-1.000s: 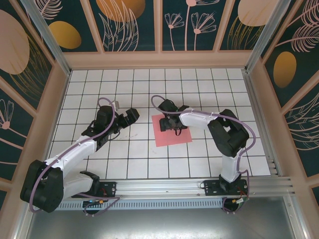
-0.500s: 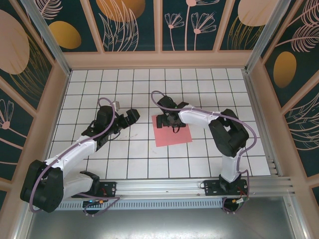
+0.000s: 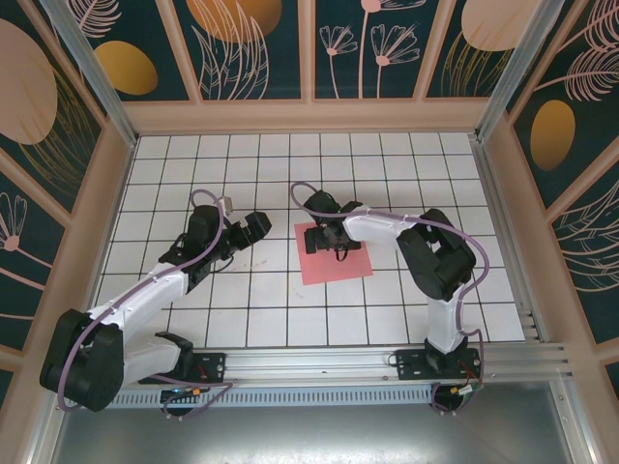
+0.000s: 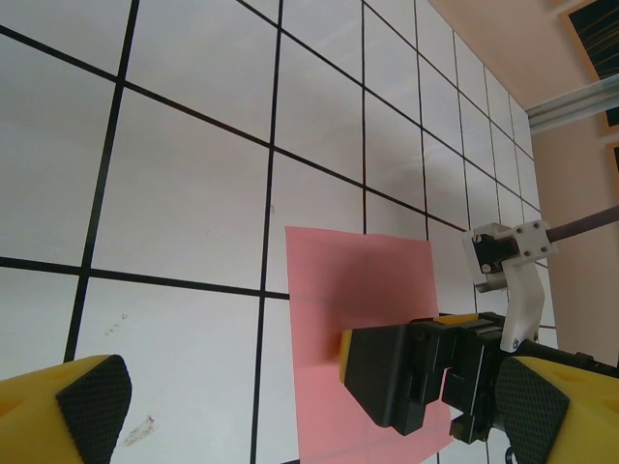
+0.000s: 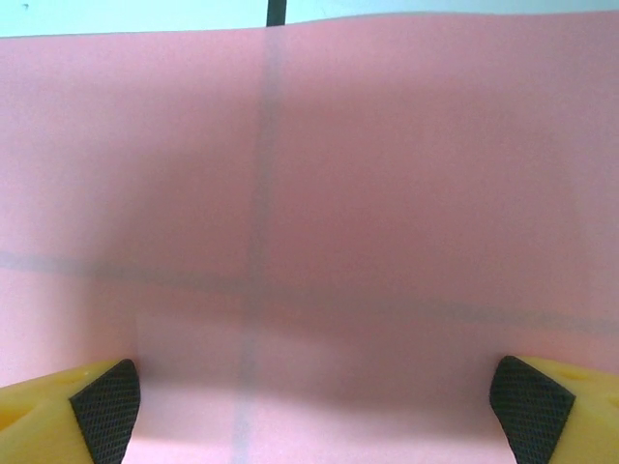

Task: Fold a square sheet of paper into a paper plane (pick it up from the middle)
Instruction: Fold the square sheet of paper in half at the center of the table.

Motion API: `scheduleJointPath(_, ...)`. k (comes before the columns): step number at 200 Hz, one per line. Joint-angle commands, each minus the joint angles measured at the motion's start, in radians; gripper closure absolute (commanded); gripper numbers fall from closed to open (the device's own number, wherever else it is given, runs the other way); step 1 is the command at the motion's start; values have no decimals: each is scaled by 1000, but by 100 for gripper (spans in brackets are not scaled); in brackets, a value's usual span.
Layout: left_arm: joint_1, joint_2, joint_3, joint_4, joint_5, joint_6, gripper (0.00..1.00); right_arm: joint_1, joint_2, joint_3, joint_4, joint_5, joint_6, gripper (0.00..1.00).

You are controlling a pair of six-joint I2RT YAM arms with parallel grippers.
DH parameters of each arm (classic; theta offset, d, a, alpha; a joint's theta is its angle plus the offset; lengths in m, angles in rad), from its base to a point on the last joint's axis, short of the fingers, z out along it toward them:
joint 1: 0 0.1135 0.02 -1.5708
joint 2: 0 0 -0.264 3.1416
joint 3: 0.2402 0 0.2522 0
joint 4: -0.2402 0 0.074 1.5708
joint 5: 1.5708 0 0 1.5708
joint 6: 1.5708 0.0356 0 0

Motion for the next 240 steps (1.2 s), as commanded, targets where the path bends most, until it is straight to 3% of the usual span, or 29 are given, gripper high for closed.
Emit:
scheduleJointPath(1,6,4,15,2,16,3,1,6,72,-55,-42,19,12,4)
scheduleJointPath(51,6,6,19,-2,17,-5,1,22,68,-58,-15,-4,27,8)
scheduleJointPath(99,6,-8,12,-13,7,-2,1,8,29,-25,5,-76,44,23)
scheduleJointPath(139,6,-11,15,-13,6,-6,1,-19,-34,-8,36,-131,70,50)
scheduleJointPath(157,6,-11,19,-14,8,-8,1,-28,-76,-7,46,-131,83,54)
scheduleJointPath(167,6,-11,20,-15,8,-6,1,-34,-99,-7,50,-131,96,62)
scheduleJointPath(194,6,-15,21,-18,10,-7,1,-80,-168,-57,114,-247,148,76)
scheduleJointPath(240,5,-47,13,-15,6,-10,1,-158,-298,-156,277,-431,251,78)
